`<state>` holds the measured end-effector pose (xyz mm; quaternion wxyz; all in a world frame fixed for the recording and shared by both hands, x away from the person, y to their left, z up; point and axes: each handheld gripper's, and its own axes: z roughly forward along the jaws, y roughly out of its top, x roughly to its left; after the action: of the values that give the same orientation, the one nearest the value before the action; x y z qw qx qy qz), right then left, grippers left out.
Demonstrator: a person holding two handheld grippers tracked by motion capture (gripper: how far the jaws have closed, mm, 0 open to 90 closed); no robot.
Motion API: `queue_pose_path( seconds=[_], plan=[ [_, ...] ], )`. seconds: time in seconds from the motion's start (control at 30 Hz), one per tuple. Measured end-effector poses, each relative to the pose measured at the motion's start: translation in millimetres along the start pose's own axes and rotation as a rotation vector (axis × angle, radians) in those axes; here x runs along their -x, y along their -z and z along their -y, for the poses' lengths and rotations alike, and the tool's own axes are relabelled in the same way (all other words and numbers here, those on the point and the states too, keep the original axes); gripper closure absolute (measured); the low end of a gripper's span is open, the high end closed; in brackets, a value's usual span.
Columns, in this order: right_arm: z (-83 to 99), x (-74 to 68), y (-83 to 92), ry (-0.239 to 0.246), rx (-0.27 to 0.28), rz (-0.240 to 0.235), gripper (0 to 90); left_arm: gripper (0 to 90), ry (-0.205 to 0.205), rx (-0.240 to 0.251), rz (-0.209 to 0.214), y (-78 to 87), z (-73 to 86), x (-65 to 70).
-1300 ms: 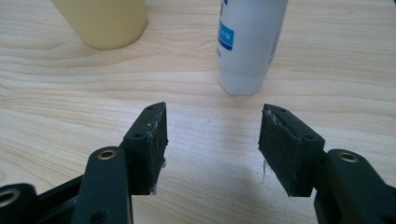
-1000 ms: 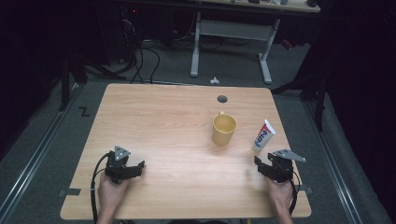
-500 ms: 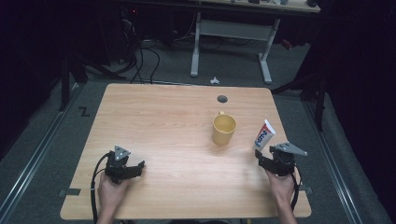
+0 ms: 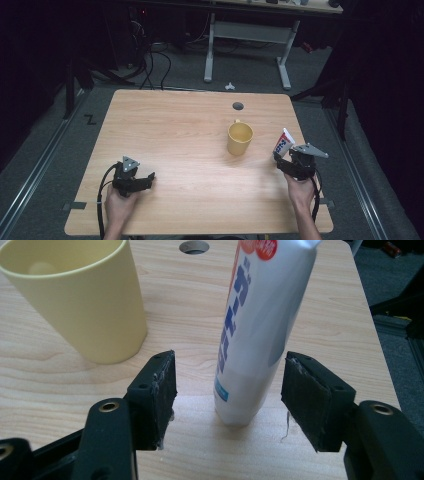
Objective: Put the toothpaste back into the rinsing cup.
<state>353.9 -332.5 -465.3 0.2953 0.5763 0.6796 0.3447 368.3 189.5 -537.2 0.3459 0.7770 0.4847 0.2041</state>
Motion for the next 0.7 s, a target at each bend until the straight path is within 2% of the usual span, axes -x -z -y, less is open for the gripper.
queue_pose_path(
  seconds=[0.3, 0.7],
  plan=[
    [-9.2, 3.3, -8.1, -0.009, 0.004, 0.003, 38.1, 19.5, 0.000, 0.000, 0.000, 0.0, 0.0, 0.0],
    [-21.9, 3.2, -18.6, 0.004, -0.007, 0.009, 40.1, 19.5, -0.001, -0.001, 0.000, 0.1, 0.0, 0.0]
  ],
)
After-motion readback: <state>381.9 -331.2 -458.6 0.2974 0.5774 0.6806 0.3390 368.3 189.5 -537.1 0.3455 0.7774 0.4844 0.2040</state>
